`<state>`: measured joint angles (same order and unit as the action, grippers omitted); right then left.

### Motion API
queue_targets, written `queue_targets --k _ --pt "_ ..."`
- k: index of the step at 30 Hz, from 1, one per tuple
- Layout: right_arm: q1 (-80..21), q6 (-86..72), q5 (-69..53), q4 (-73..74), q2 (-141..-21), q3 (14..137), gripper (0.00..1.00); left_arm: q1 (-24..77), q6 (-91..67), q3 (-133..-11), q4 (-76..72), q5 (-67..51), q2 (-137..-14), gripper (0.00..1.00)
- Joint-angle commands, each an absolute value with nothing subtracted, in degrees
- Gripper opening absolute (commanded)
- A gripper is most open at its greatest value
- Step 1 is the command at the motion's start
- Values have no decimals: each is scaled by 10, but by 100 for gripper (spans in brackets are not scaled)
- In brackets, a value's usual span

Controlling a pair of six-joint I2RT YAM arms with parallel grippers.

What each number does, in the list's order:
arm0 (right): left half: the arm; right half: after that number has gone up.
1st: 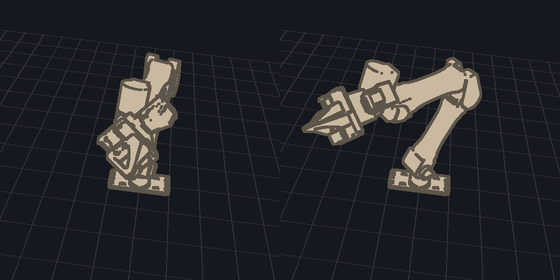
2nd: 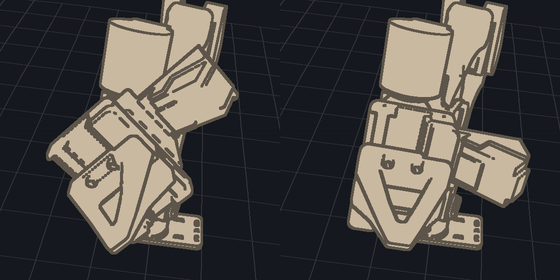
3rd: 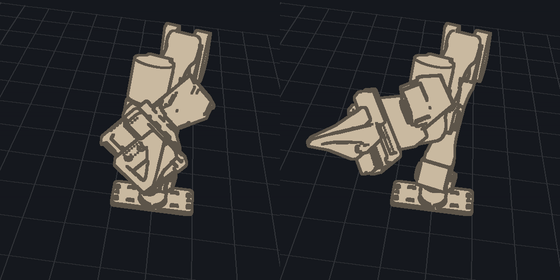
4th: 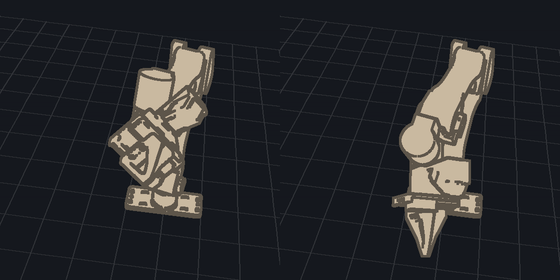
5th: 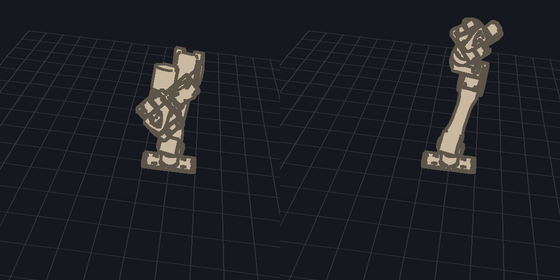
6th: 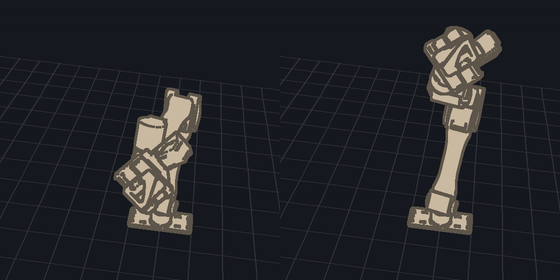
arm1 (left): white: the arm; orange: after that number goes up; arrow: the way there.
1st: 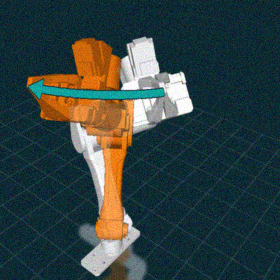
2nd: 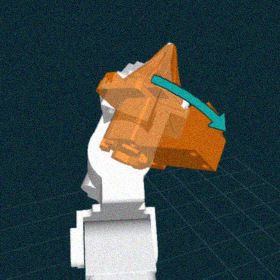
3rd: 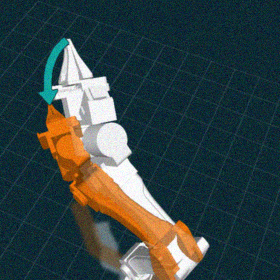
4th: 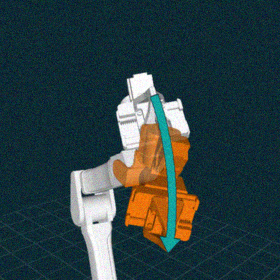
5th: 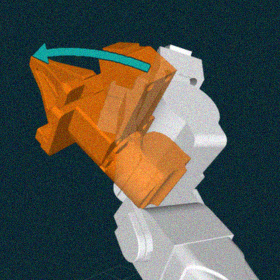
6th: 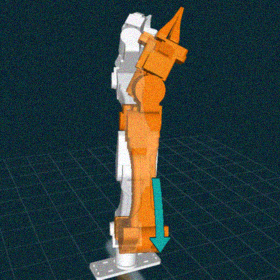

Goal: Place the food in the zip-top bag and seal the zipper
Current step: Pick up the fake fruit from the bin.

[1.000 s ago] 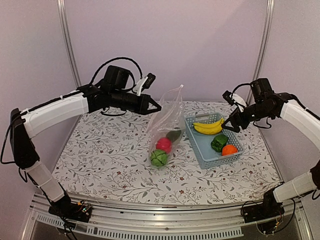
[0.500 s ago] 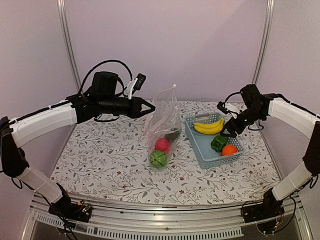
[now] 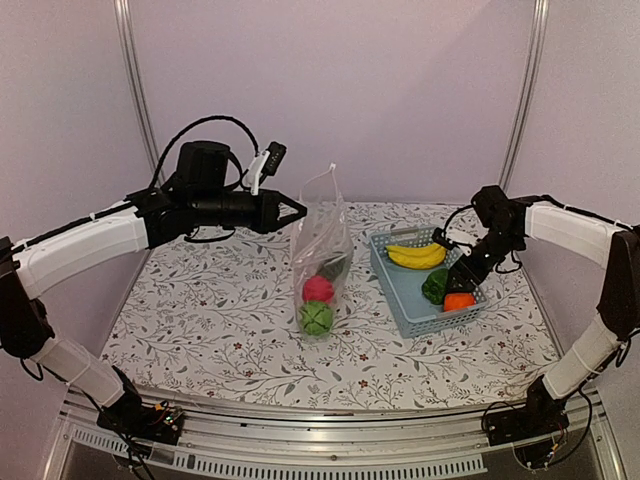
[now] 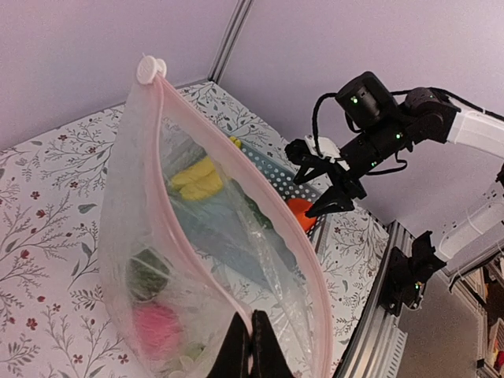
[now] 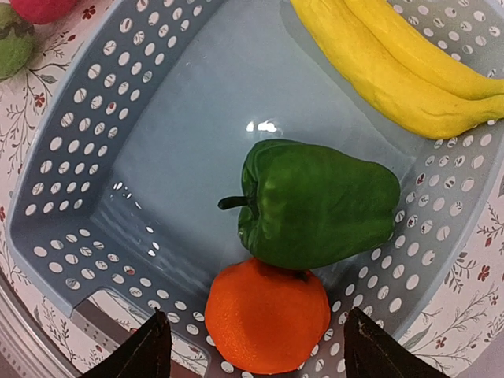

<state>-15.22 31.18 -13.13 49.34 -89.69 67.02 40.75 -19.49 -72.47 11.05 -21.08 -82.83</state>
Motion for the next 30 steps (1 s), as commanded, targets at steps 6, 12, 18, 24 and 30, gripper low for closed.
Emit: queue_targets --k 6,12,18,24,30 --pt "-150 300 -83 494 -921 649 76 410 -187 -719 98 -205 -820 0" --pt "-151 293 -69 500 -931 653 78 411 -187 -720 101 -205 -823 0" --pt "-152 291 -83 510 -950 648 77 411 -186 -720 102 -202 -821 0" --pt "-153 287 -88 515 -960 648 76 410 -185 -720 102 -200 -824 0" --pt "-157 287 -88 526 -966 645 77 410 -186 -722 104 -202 -825 0"
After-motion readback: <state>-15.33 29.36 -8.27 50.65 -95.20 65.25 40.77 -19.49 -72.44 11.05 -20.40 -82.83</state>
